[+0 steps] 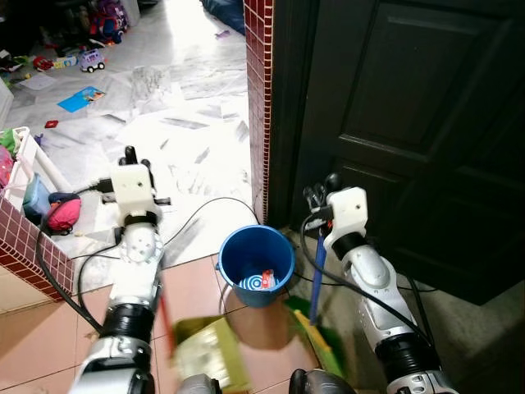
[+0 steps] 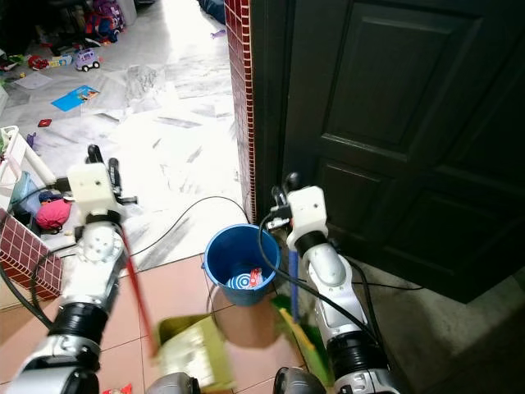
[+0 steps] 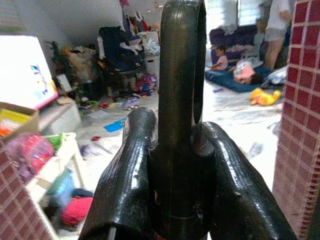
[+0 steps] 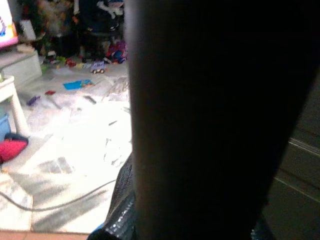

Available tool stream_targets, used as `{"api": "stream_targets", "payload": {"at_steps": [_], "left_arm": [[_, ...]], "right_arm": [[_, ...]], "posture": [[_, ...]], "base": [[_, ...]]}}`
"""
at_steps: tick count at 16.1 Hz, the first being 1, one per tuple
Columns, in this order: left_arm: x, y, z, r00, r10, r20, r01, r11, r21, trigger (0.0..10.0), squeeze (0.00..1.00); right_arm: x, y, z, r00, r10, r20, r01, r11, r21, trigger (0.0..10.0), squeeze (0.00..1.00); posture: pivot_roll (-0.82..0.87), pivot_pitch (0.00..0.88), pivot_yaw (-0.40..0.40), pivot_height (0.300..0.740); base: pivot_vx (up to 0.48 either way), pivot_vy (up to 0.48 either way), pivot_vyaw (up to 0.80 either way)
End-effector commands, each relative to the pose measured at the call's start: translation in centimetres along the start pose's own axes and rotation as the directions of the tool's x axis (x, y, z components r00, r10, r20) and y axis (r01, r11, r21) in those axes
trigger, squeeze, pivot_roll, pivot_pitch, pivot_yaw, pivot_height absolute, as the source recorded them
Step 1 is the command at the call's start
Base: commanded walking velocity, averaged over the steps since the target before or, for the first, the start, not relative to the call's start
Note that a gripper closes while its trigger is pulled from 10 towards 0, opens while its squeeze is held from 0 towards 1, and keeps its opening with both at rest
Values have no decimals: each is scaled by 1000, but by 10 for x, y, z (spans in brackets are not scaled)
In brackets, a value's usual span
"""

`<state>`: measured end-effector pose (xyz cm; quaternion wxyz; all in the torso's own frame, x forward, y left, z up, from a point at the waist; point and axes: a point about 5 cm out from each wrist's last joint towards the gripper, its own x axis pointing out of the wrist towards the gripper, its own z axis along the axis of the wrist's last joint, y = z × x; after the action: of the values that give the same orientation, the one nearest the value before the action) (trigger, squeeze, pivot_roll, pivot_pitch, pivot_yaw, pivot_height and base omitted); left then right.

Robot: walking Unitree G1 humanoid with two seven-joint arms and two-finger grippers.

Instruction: Sweep floor

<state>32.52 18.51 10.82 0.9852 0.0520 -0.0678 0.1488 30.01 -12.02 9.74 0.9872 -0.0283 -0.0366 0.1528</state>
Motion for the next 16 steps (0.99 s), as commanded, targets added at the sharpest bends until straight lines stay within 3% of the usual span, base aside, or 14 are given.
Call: {"api": "stream_targets", "payload": {"at_steps": [1, 3, 7, 14, 16], "left_arm": [[0, 3, -2, 1000, 13, -2, -13, 1000, -19, 10000, 0], [-8, -2, -14, 999, 9, -36, -10, 1000, -16, 10000, 8], [-30, -23, -36, 984, -124, -132, 117, 992, -57, 10000, 0], [-42, -44, -30, 967, -226, -117, 213, 971, -111, 10000, 0], [-43, -48, -28, 964, -243, -111, 230, 966, -115, 10000, 0]], "right_arm": [[0, -2, 4, 999, -32, 13, 31, 997, 75, 10000, 0], [-2, -3, 4, 998, -59, 5, 58, 989, 140, 10000, 0], [1, -5, 9, 997, -83, 10, 79, 980, 181, 10000, 0], [6, -1, 16, 999, -39, 31, 34, 988, 151, 10000, 0], [5, 0, 17, 998, -43, 36, 37, 989, 145, 10000, 0]], "posture": [[-80, 0, 28, 740], [-88, 0, 33, 740], [-98, 0, 45, 740], [-87, 0, 40, 740], [-89, 0, 39, 740]], "base": [[0, 0, 0], [0, 0, 0], [0, 0, 0], [0, 480, 0], [0, 480, 584]]}}
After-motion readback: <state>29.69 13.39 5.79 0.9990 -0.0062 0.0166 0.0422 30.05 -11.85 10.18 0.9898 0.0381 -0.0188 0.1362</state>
